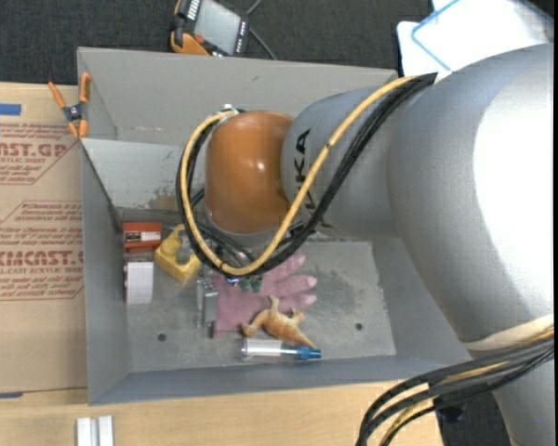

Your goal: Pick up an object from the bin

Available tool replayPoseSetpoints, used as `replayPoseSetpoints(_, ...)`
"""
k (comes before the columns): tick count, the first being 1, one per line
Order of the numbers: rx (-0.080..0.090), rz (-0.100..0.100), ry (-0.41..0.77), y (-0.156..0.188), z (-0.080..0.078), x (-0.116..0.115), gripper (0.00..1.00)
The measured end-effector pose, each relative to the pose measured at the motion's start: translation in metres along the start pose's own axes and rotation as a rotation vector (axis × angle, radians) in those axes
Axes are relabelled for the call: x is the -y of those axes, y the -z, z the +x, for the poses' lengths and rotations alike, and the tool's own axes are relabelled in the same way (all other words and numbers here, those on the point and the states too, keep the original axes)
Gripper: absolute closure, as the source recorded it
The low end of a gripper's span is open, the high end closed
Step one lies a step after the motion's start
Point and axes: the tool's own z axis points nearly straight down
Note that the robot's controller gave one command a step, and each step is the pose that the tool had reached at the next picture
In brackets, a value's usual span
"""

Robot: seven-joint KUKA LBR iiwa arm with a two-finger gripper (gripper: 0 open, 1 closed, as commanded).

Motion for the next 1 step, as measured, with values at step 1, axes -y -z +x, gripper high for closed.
replayPoseSetpoints(1,0.005,-0.001,-0.104,0.0067,0.0410,-0.0095,0.00)
